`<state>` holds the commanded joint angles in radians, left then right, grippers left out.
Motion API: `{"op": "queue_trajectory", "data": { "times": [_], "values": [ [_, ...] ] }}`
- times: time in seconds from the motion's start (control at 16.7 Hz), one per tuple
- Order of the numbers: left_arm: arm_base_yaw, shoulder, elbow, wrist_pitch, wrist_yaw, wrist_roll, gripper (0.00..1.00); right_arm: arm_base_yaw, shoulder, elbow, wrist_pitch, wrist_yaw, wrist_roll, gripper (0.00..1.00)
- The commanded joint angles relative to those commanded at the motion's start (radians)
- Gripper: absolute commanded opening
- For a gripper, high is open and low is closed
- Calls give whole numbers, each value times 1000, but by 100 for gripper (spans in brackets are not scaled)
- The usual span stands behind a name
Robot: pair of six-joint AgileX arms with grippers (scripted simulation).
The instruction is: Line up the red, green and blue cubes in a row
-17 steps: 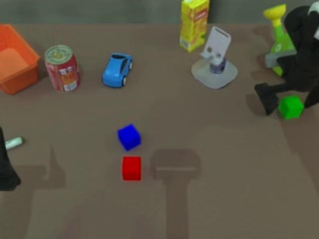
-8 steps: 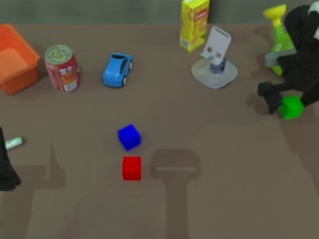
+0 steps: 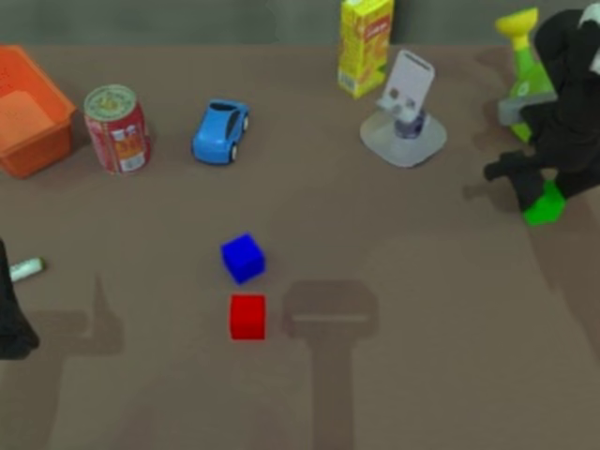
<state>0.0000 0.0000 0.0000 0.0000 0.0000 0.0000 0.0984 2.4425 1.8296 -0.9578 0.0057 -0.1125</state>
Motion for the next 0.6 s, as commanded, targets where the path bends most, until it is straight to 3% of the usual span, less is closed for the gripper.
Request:
{"op": "queue_trajectory", "data": {
  "times": [0.6],
  "values": [
    [0, 0, 0, 0, 0, 0, 100, 8, -55, 68, -85, -5, -1, 0]
  ]
}}
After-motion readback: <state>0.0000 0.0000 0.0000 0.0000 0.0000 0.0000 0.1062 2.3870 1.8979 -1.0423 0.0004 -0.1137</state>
